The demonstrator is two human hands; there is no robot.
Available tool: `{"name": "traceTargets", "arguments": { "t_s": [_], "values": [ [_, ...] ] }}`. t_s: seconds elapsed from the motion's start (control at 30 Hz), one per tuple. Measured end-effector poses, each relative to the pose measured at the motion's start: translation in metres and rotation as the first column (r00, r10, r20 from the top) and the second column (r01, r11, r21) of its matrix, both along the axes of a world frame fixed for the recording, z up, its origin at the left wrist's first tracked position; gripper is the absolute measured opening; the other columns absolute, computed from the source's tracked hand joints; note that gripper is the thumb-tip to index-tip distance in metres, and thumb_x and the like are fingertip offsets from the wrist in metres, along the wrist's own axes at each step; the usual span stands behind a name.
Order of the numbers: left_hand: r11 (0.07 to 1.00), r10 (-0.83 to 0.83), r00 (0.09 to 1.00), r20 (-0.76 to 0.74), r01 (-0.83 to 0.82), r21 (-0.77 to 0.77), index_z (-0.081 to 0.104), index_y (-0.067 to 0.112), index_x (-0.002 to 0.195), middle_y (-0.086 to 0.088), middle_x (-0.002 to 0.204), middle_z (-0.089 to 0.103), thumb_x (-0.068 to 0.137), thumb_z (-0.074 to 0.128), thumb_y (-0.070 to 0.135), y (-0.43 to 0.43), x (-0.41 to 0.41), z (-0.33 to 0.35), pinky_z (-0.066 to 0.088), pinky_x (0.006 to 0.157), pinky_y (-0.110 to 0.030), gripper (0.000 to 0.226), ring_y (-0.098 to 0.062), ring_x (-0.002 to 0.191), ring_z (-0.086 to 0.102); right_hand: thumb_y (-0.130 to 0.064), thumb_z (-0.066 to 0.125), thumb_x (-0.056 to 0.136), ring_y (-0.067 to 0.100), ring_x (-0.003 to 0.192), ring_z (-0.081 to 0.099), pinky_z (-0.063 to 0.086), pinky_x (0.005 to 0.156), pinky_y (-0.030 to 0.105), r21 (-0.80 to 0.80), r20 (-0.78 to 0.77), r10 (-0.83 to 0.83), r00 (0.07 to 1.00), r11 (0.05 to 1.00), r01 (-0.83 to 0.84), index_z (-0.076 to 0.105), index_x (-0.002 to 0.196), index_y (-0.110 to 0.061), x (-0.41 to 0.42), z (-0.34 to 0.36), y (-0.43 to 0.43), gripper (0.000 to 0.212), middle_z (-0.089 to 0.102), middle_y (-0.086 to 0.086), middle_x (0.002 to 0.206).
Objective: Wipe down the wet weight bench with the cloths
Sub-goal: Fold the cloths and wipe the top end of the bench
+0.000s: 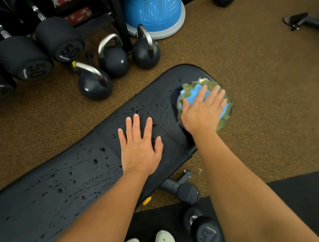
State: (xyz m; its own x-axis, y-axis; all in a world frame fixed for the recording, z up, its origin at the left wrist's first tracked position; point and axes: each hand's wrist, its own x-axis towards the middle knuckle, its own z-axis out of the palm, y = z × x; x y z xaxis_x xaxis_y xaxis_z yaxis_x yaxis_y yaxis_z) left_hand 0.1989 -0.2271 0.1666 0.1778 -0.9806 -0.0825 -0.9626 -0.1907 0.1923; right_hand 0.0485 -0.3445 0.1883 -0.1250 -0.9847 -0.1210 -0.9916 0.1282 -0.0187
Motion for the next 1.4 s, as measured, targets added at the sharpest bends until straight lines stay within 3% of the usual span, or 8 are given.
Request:
{"name": "traceTargets", "arguments": {
  "t_s": [0.17, 0.4, 0.6, 0.8, 0.87, 1.0, 1.23, 1.4],
  "values": [
    [1.0, 0.004, 1.0, -0.007, -0.004, -0.019, 0.025, 0.022, 0.151, -0.014, 0.16, 0.013, 0.094, 0.023, 0.051, 0.0, -0.001, 0.0, 0.007, 0.118, -0.055, 0.064, -0.032, 0.149, 0.004, -0.056, 0.02, 0.097, 0.044, 0.145, 0.013, 0.011, 0.117, 0.056, -0.083, 0.046, 0.302, 0.952, 0.951, -0.297, 0.024, 0.152, -0.01, -0.001, -0.005, 0.051, 0.072, 0.017, 0.027, 0.156],
    [1.0, 0.005, 1.0, -0.019, -0.005, -0.009, 0.022, 0.025, 0.152, -0.012, 0.161, 0.01, 0.094, 0.022, 0.052, 0.0, 0.0, 0.0, 0.003, 0.119, -0.054, 0.064, -0.03, 0.149, -0.001, -0.055, 0.02, 0.097, 0.047, 0.145, 0.0, 0.004, 0.117, 0.057, -0.007, 0.034, -0.066, 0.997, 0.998, 0.066, 0.012, 0.152, -0.002, -0.011, 0.001, 0.004, 0.077, 0.004, 0.032, 0.156],
    [1.0, 0.01, 0.999, -0.034, -0.01, -0.014, 0.023, 0.024, 0.152, -0.013, 0.161, 0.012, 0.093, 0.021, 0.052, 0.0, 0.001, 0.002, 0.004, 0.119, -0.054, 0.065, -0.03, 0.149, 0.002, -0.059, 0.023, 0.093, 0.044, 0.145, 0.01, 0.005, 0.117, 0.054, -0.05, 0.017, 0.161, 0.987, 0.986, -0.16, 0.024, 0.149, -0.001, -0.013, 0.002, 0.041, 0.081, 0.017, 0.03, 0.155],
    [0.999, 0.015, 0.998, -0.067, -0.017, -0.032, 0.037, 0.02, 0.145, -0.02, 0.154, 0.027, 0.089, 0.025, 0.051, -0.01, 0.002, 0.006, 0.009, 0.118, -0.056, 0.066, -0.038, 0.145, 0.016, -0.048, 0.024, 0.098, 0.042, 0.146, 0.001, 0.006, 0.119, 0.052, -0.067, -0.02, 0.017, 1.0, 0.998, -0.018, 0.016, 0.146, 0.013, -0.022, 0.005, 0.003, 0.079, 0.002, 0.029, 0.157],
    [0.999, 0.032, 0.996, -0.08, -0.036, -0.041, 0.041, 0.019, 0.141, -0.022, 0.151, 0.03, 0.088, 0.027, 0.049, -0.013, 0.001, 0.006, 0.01, 0.118, -0.057, 0.063, -0.039, 0.143, 0.018, -0.043, 0.018, 0.1, 0.038, 0.147, 0.003, 0.01, 0.119, 0.052, -0.085, -0.01, 0.143, 0.99, 0.986, -0.143, 0.012, 0.151, 0.004, -0.004, 0.001, 0.002, 0.069, 0.004, 0.026, 0.159],
    [0.997, 0.049, 0.996, -0.078, -0.054, -0.054, 0.04, 0.018, 0.139, -0.02, 0.152, 0.028, 0.089, 0.026, 0.048, -0.016, -0.004, 0.006, 0.008, 0.117, -0.057, 0.06, -0.039, 0.144, 0.016, -0.039, 0.031, 0.1, 0.035, 0.145, 0.023, 0.021, 0.115, 0.054, -0.182, 0.098, 0.439, 0.893, 0.89, -0.417, 0.042, 0.142, -0.012, -0.011, -0.009, 0.038, 0.051, 0.03, 0.018, 0.154],
    [0.995, 0.08, 0.994, -0.069, -0.083, -0.052, 0.037, 0.017, 0.141, -0.018, 0.154, 0.026, 0.091, 0.029, 0.046, -0.022, -0.006, 0.006, 0.008, 0.115, -0.061, 0.058, -0.037, 0.145, 0.014, -0.042, 0.027, 0.099, 0.04, 0.146, 0.008, 0.01, 0.117, 0.055, -0.129, 0.053, 0.014, 0.998, 0.992, -0.007, 0.023, 0.151, -0.011, -0.002, -0.008, 0.001, 0.061, 0.012, 0.024, 0.158],
    [0.991, 0.127, 0.99, -0.069, -0.13, -0.034, 0.036, 0.017, 0.142, -0.016, 0.154, 0.026, 0.094, 0.039, 0.042, -0.027, -0.012, 0.005, 0.009, 0.114, -0.062, 0.055, -0.036, 0.145, 0.014, -0.043, 0.026, 0.1, 0.037, 0.146, 0.015, 0.017, 0.116, 0.054, -0.139, 0.028, 0.463, 0.886, 0.879, -0.455, 0.028, 0.151, -0.016, -0.005, -0.01, 0.034, 0.058, 0.02, 0.018, 0.158]
  ]
}}
